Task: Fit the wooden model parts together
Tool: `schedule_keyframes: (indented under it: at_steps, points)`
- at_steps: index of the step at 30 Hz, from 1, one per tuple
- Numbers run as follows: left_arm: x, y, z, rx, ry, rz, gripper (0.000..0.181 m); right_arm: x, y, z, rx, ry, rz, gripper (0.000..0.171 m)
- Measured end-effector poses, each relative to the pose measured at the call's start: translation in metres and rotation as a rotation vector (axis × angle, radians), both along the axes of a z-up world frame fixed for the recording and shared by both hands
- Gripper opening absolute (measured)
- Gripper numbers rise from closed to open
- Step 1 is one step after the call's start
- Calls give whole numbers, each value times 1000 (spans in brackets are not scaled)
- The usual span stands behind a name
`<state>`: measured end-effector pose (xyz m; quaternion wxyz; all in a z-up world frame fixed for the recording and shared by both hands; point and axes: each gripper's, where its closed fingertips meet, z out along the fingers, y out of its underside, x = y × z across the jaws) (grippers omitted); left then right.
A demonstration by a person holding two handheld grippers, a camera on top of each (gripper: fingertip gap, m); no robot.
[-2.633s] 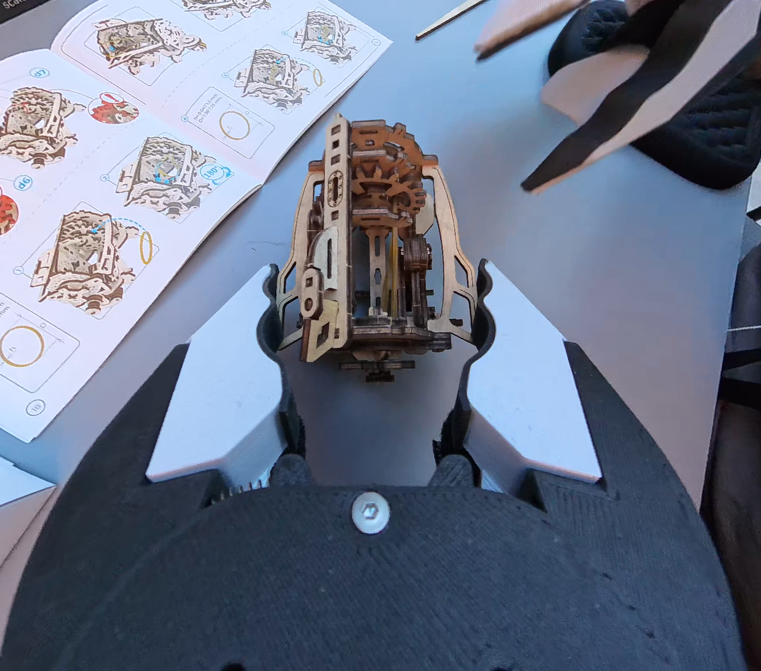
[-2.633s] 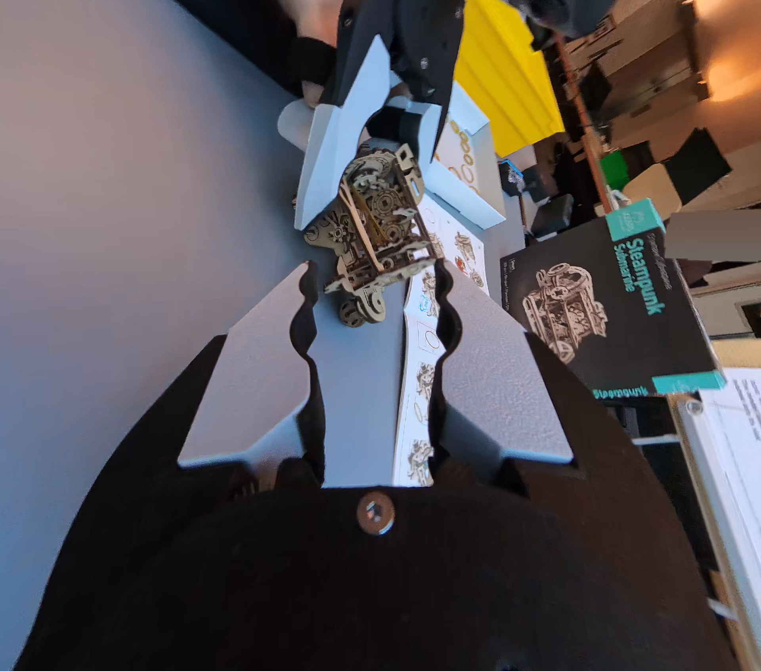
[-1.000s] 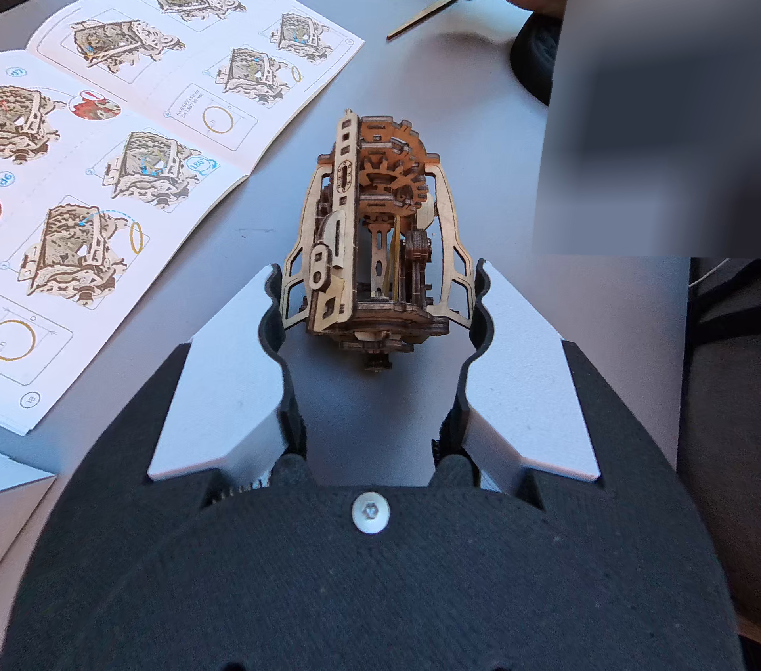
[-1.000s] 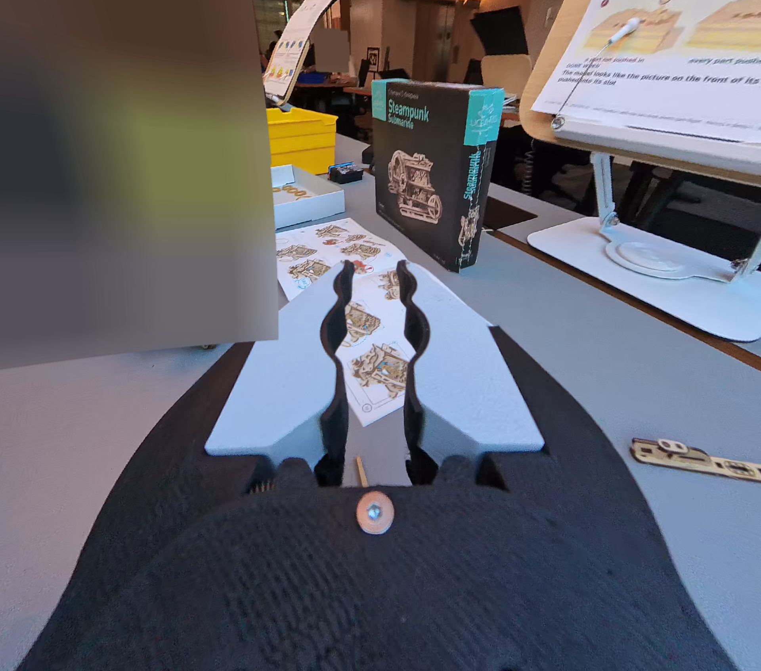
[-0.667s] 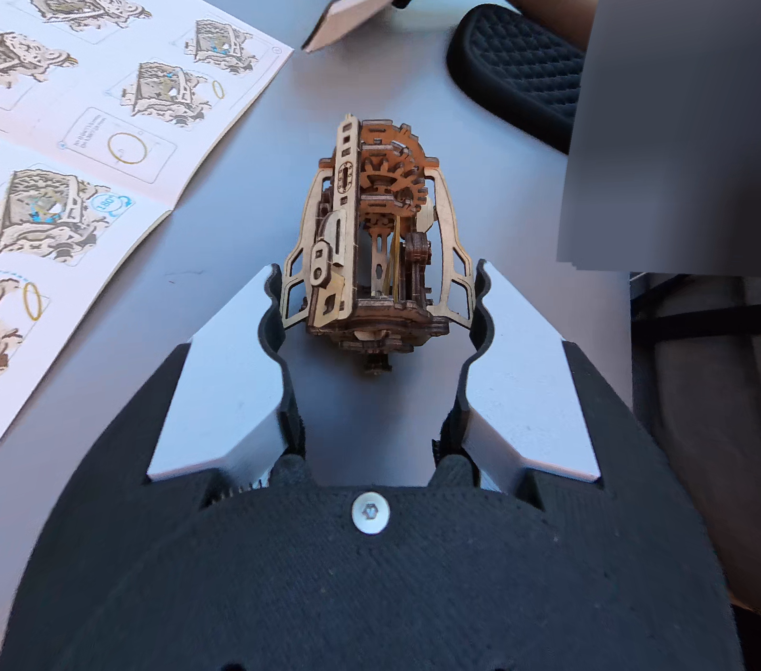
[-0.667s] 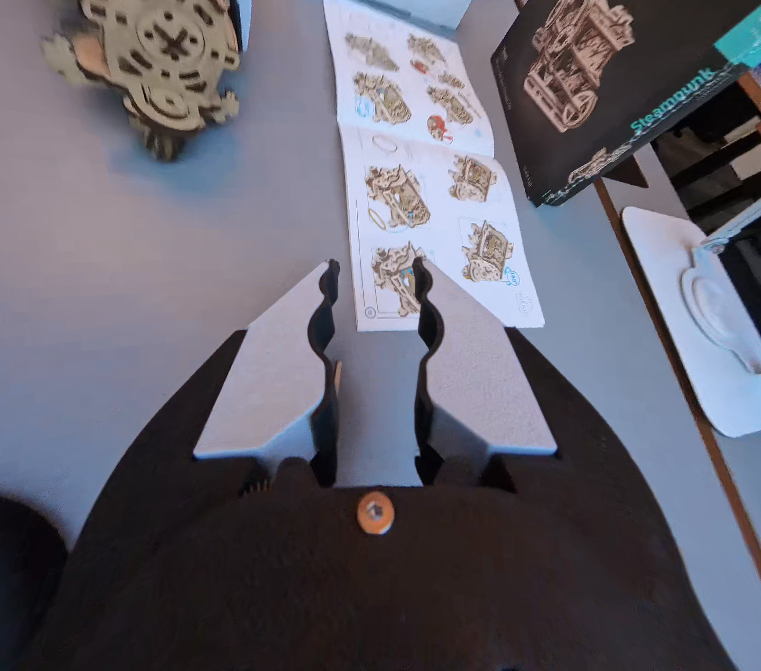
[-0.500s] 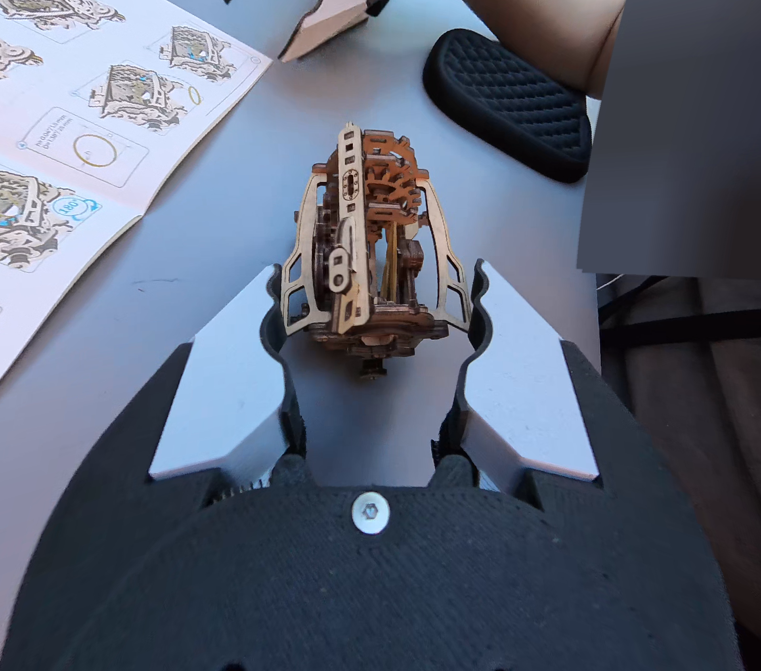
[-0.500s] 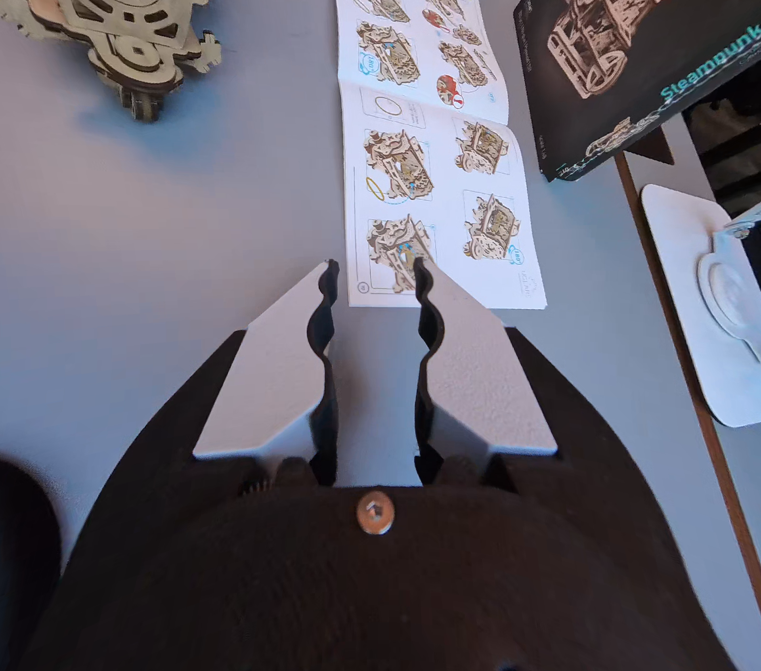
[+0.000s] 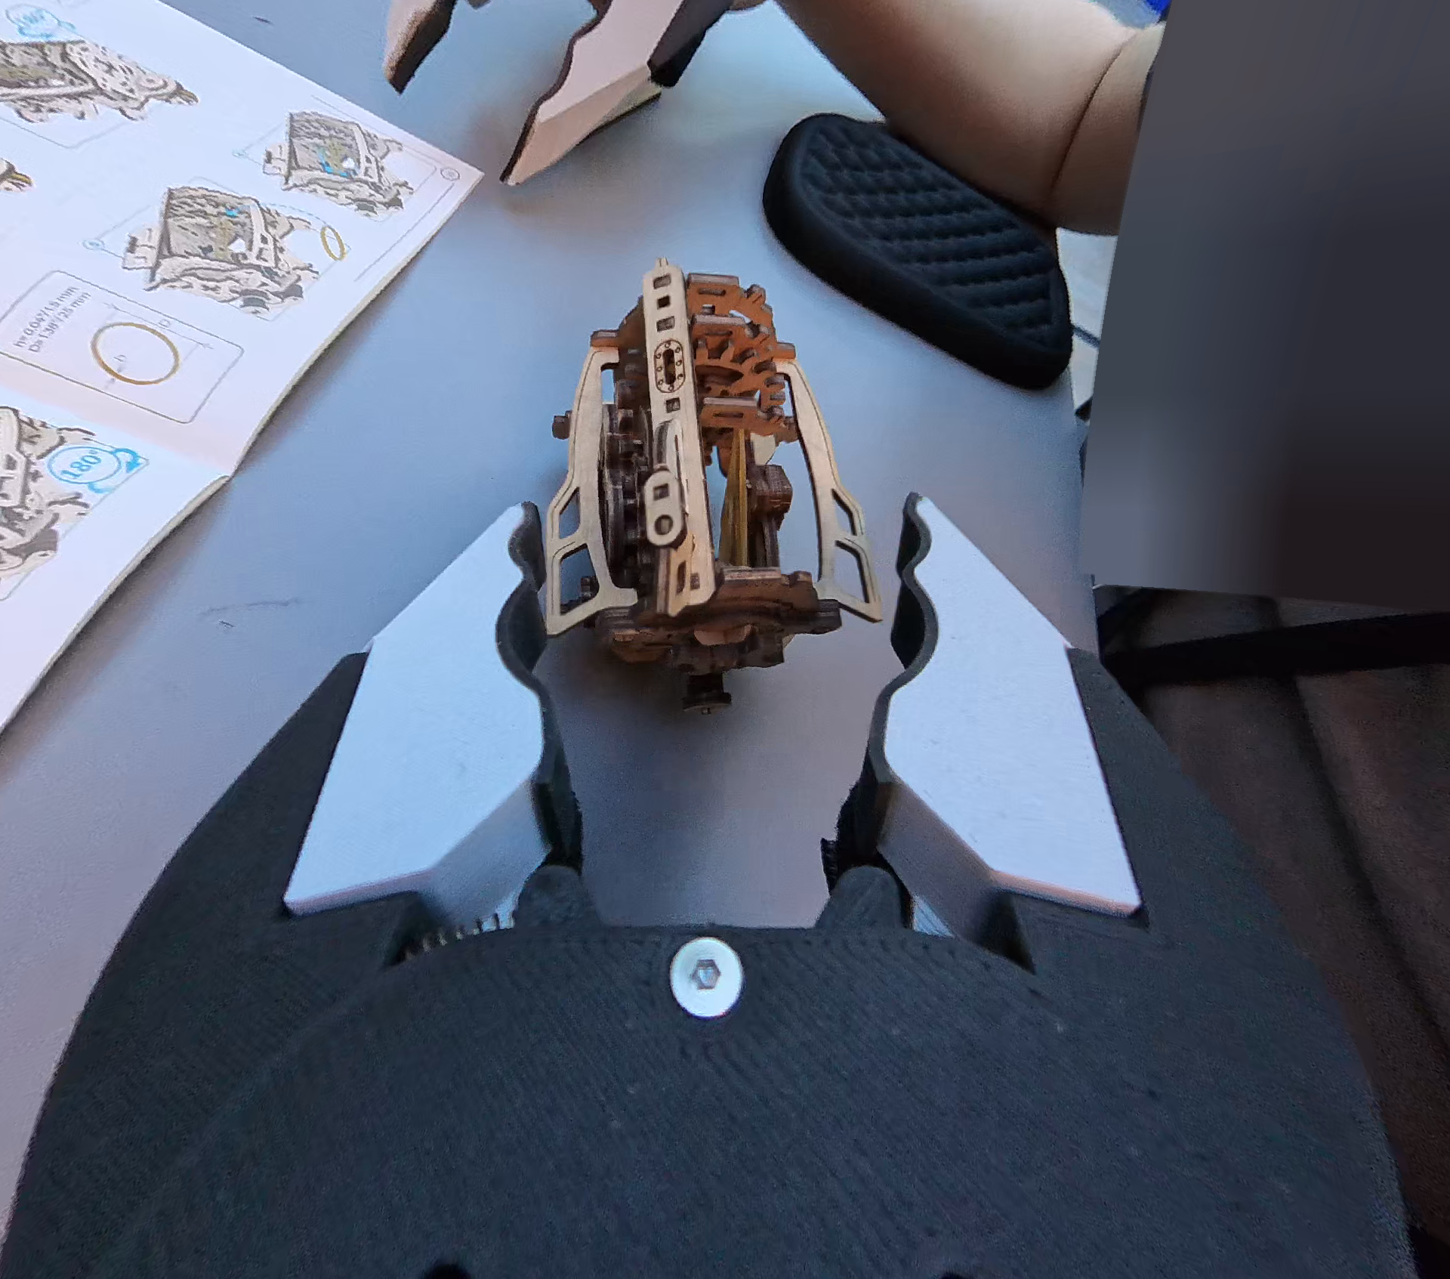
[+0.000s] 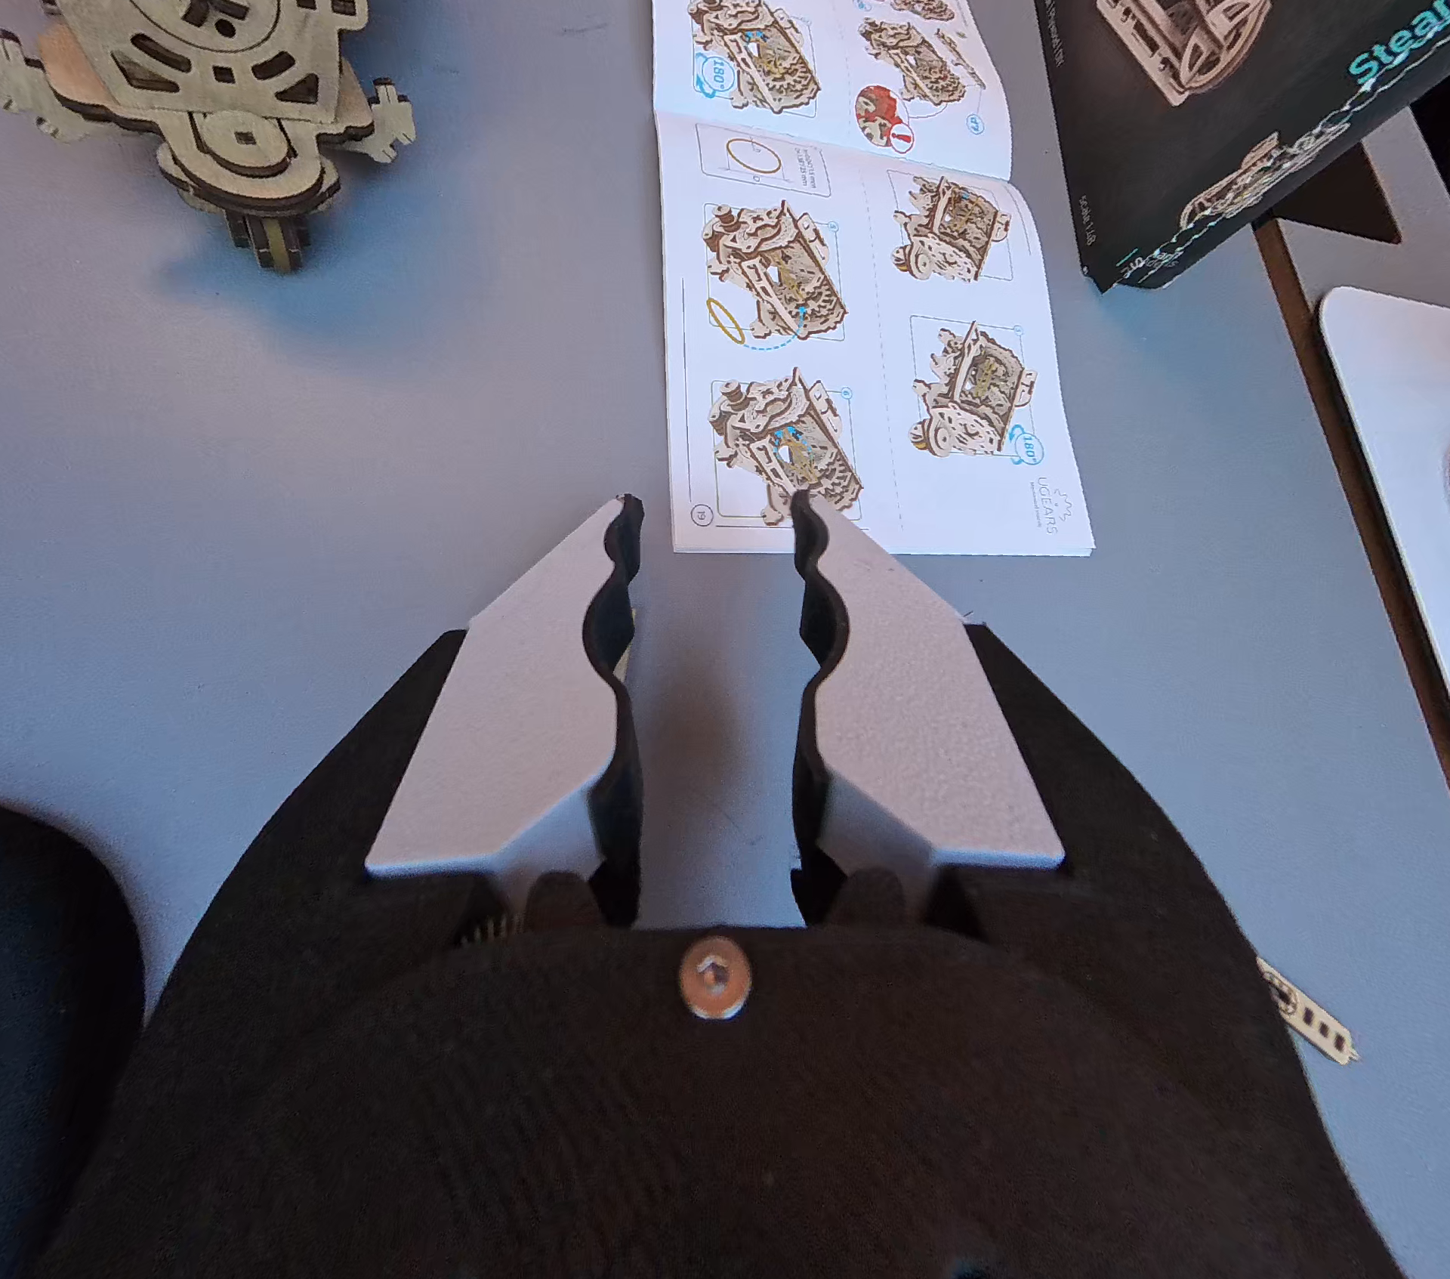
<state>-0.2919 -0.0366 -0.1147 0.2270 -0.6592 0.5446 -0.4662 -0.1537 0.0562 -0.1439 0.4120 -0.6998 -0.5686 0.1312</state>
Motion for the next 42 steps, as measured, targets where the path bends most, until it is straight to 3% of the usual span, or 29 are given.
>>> schedule_keyframes:
  at_steps: [10, 19, 24, 35, 38, 42]
  points:
    - [-40, 24, 26, 173, -86, 123, 88, -17, 1, 11, 58, 76, -6, 41]
    - [-30, 11, 6, 219, -24, 42, 91, -38, -12, 26, 157, 110, 39, 41]
    - [-27, 13, -7, 227, 48, 45, 90, -51, -20, 32, 123, 152, 64, 41]
    - [-25, 13, -3, 272, 32, 62, 85, -81, -49, 70, -35, 371, 175, 43]
    - [-37, 24, -4, 351, 76, 95, 77, -88, -60, 65, -64, 363, 225, 54]
    - [-54, 31, 3, 495, 93, 85, 45, -98, -62, 58, -82, 325, 265, 68]
